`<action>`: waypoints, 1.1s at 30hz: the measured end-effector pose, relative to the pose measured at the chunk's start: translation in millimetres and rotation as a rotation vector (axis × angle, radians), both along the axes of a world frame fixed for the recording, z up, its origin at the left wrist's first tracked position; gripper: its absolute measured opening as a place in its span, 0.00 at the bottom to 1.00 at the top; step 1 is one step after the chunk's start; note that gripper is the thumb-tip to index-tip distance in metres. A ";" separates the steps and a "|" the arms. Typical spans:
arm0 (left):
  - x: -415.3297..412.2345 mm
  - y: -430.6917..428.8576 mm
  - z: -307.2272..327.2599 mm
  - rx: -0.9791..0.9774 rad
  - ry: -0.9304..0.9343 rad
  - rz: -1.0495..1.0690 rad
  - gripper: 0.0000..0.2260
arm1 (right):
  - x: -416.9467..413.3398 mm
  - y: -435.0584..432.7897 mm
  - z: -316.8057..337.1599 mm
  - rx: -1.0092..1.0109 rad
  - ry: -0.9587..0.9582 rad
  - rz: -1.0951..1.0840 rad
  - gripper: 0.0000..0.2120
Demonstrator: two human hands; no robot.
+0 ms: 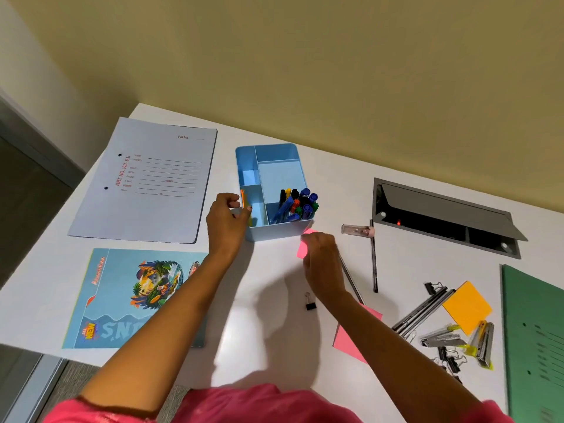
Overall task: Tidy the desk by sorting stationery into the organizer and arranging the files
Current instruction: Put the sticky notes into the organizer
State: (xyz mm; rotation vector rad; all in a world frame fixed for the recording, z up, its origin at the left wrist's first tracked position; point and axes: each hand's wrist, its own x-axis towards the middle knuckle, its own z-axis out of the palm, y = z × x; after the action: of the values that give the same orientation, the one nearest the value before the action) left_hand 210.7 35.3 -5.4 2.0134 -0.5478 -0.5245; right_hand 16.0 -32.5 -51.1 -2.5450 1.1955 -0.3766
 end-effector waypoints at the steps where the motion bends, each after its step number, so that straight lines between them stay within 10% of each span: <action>1: -0.1 -0.2 0.9 0.002 -0.001 0.003 0.14 | -1.5 -6.5 -4.5 -0.005 0.090 -0.048 0.21; 19: -6.6 7.0 0.3 -0.027 0.044 0.006 0.12 | -13.4 -40.9 -13.4 -0.010 0.302 -0.081 0.34; 26: -4.9 9.7 0.3 -0.036 0.108 0.000 0.13 | -13.9 4.4 24.0 -0.117 -0.082 -0.077 0.06; 33: -2.7 10.7 -2.6 -0.022 0.144 0.012 0.11 | 17.2 37.1 78.8 -0.252 -0.426 0.114 0.13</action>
State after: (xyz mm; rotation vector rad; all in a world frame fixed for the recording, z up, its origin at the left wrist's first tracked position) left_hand 208.0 45.9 -8.0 1.9399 -0.4516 -0.6475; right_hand 33.2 4.6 27.7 -2.5340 0.8849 -1.0373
